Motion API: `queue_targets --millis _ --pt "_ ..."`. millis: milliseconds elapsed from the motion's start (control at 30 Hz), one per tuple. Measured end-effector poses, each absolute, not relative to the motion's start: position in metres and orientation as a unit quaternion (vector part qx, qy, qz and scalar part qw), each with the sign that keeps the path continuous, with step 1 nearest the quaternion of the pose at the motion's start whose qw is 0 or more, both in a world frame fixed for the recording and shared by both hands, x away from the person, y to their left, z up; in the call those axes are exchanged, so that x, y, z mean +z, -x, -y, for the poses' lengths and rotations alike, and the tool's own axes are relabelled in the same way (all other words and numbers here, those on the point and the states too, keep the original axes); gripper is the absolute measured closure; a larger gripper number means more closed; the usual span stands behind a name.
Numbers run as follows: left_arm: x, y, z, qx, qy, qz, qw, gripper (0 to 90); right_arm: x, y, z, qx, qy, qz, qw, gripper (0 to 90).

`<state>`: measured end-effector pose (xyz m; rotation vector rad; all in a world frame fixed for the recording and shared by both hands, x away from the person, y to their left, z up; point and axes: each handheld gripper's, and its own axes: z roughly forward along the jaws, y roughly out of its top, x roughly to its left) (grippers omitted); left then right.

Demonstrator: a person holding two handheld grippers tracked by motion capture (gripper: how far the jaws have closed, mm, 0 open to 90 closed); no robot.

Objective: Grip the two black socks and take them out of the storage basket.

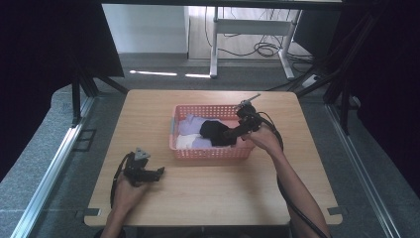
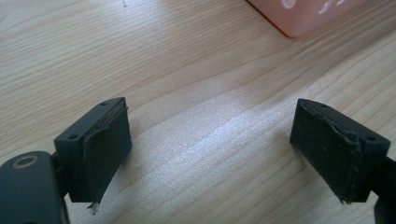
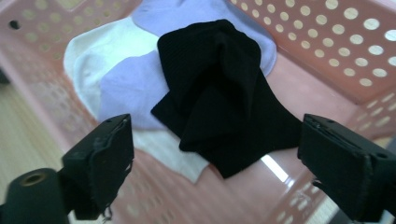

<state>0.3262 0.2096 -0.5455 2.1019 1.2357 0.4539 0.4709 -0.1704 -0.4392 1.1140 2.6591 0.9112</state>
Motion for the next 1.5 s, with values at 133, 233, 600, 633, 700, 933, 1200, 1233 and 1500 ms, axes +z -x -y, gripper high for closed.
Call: queue_targets --millis 133,233,600,633,700,933,1200,1233,1500 --pt "-0.545 -0.326 -0.210 0.173 -0.802 -0.471 0.325 12.0 -0.444 -0.482 0.161 0.298 -0.368 -0.879 0.050 13.6" --pt "-0.545 -0.326 -0.210 0.173 -0.802 -0.471 0.325 12.0 -0.446 -0.490 0.154 0.296 -0.370 -0.879 0.049 15.5" --pt "-0.545 -0.326 -0.210 0.173 -0.802 -0.471 0.324 12.1 -0.458 -0.515 0.125 0.254 -0.370 -0.892 0.051 42.7" --pt "-0.545 -0.326 -0.210 0.173 -0.801 -0.472 0.325 12.0 -0.461 -0.517 0.122 0.249 -0.369 -0.894 0.049 45.1" --pt "-0.545 -0.326 -0.210 0.173 -0.802 -0.471 0.325 12.0 -0.466 -0.521 0.116 0.235 -0.366 -0.899 0.042 59.6" --pt "-0.545 -0.326 -0.210 0.173 -0.802 -0.471 0.325 12.0 -0.465 -0.517 0.110 0.216 -0.345 -0.912 0.054 86.2" --pt "-0.546 -0.326 -0.209 0.174 -0.801 -0.472 0.325 12.1 -0.432 -0.506 0.118 0.245 -0.335 -0.907 0.064 86.2" --pt "-0.546 -0.326 -0.209 0.174 -0.801 -0.472 0.325 12.0 -0.426 -0.504 0.119 0.249 -0.334 -0.907 0.064 86.2" --pt "-0.546 -0.326 -0.209 0.174 -0.800 -0.472 0.326 12.1 -0.387 -0.492 0.130 0.281 -0.329 -0.898 0.081 86.2"
